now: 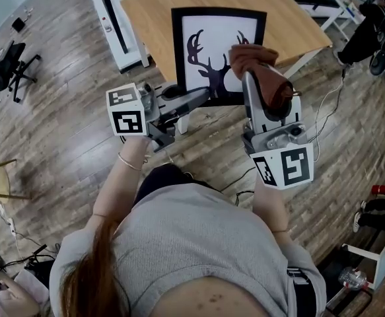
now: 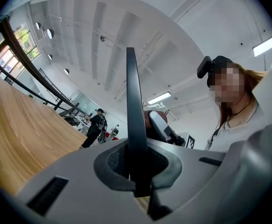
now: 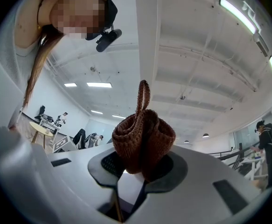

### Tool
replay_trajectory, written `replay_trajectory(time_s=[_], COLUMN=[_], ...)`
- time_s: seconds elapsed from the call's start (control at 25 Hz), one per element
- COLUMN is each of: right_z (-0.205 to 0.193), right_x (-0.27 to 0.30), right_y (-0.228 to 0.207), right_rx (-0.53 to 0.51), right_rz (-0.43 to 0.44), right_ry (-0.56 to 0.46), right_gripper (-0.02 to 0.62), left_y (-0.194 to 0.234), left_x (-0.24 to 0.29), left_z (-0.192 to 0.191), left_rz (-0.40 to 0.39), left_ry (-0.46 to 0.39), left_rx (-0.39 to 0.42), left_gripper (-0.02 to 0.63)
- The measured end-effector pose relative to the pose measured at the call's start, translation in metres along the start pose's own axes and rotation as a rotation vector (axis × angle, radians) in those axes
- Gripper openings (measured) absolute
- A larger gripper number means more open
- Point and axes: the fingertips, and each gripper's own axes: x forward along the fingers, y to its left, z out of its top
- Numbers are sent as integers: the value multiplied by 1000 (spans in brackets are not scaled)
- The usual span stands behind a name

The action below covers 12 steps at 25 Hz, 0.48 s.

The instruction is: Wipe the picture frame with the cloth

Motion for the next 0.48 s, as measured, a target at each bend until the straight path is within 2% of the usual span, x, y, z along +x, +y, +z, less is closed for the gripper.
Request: replay_trajectory(time_s=[0.48], right_z=[-22], right_x=[-24], right_y=[14], right_rx=[29], right_rz=[42], right_ry=[60], right_gripper=[97], left_y=[-3], left_x=[0], left_z=[3], left_rz=[10], left_ry=[-23], left_rx=[8], left_gripper=[18])
